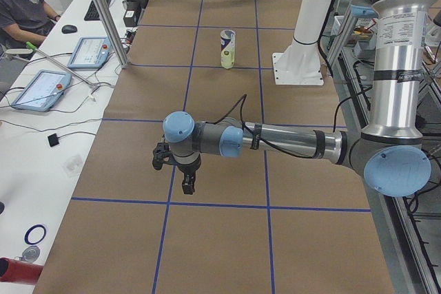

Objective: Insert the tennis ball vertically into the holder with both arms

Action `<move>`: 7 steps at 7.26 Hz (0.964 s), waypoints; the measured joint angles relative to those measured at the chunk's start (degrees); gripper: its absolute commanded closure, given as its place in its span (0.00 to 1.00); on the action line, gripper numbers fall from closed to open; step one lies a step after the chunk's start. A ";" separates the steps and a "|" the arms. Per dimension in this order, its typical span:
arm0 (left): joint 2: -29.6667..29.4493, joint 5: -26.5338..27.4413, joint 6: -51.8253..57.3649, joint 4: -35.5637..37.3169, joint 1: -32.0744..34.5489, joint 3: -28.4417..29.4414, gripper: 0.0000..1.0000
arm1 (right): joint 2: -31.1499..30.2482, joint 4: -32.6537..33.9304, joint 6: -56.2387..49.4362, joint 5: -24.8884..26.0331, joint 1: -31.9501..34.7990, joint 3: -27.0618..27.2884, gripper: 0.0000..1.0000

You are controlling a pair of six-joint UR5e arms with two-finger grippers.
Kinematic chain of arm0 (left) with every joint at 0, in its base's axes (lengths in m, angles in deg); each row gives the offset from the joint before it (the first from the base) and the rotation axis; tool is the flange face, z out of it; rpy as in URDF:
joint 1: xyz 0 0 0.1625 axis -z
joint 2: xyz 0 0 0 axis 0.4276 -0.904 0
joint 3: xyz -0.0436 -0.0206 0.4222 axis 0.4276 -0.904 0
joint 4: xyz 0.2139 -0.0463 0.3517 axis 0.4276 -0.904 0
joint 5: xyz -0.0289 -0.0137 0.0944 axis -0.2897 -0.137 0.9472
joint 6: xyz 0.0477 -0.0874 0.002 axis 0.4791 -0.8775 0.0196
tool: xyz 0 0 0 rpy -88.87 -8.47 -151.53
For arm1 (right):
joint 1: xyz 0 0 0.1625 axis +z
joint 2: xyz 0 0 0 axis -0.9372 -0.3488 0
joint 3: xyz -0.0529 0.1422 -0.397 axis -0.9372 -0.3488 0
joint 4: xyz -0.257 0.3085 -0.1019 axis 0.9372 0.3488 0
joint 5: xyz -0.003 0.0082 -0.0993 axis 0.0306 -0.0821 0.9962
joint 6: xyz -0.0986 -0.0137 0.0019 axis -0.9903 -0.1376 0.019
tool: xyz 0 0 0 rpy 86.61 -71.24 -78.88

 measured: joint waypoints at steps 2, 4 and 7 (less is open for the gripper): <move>-0.34 -0.01 -0.07 -0.17 -0.03 0.26 0.00 | 0.09 -0.03 -0.02 0.01 -0.01 0.00 0.01; -0.52 0.06 0.22 -0.31 -0.04 0.21 0.00 | 0.12 -0.01 0.03 0.06 0.03 0.07 0.01; -0.32 0.09 0.33 -0.35 -0.04 -0.07 0.00 | 0.10 -0.02 0.06 0.02 0.02 0.17 0.01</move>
